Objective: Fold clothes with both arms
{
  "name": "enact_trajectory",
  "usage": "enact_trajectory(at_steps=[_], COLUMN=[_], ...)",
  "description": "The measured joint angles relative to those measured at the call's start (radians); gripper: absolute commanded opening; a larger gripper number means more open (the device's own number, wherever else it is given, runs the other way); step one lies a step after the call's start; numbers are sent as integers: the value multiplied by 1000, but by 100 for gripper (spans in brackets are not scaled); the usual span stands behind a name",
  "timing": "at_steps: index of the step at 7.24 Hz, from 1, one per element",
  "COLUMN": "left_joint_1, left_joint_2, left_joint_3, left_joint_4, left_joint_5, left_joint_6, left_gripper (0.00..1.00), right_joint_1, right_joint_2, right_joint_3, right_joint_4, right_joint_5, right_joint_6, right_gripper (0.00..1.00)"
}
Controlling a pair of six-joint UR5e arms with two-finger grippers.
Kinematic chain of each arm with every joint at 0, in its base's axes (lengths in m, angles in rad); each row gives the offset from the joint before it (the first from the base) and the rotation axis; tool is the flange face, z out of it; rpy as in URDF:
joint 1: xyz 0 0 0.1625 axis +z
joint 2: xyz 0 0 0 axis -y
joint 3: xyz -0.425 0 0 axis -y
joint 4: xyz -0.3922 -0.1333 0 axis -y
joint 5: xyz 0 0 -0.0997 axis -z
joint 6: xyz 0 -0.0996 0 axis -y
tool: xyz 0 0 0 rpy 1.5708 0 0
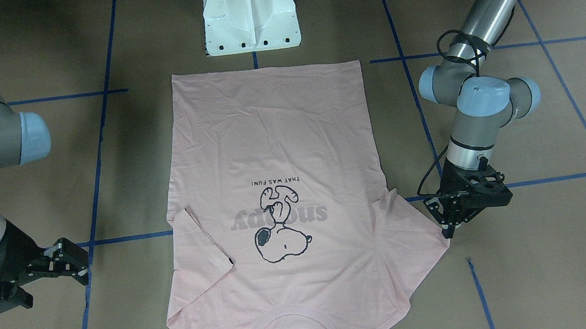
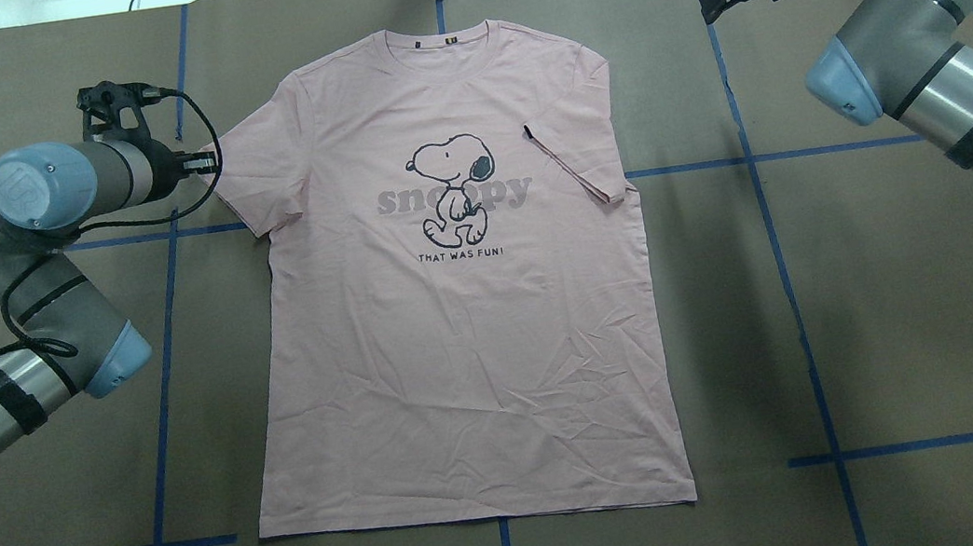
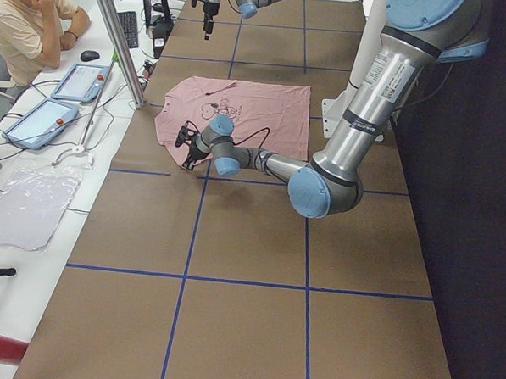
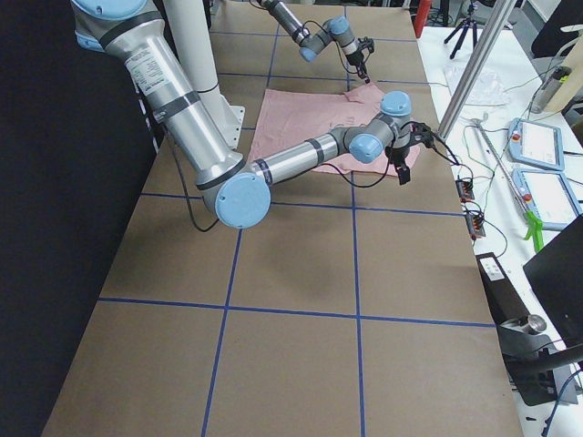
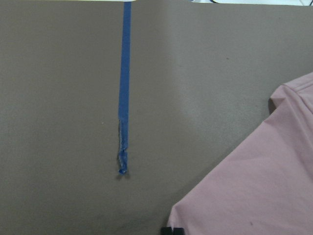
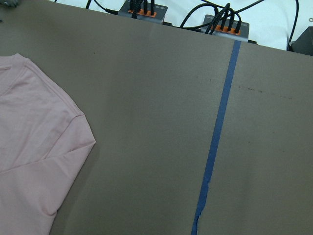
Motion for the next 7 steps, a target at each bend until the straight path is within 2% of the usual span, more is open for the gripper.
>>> enact_trajectory(at_steps=[1, 4, 6, 7], left_joint_1=[0, 15, 51, 63], left_joint_2=[-8, -129, -253, -317], left_joint_3=[-43, -143, -114, -56], left_joint_4=[43, 376, 554, 595], left_joint_5=[-3, 0, 4, 14], left_joint_6=[11, 1, -33, -49], left_gripper=[0, 0, 0, 0], right_joint_1=[0, 0, 0, 0], right_joint_2=[-1, -1, -1, -1], right_joint_3=[0, 0, 0, 0], right_joint_4=[0, 1, 2, 2], right_joint_5=[0, -1, -2, -2], right_joint_6=[0, 2, 2, 2], right_gripper=[100, 100, 100, 100])
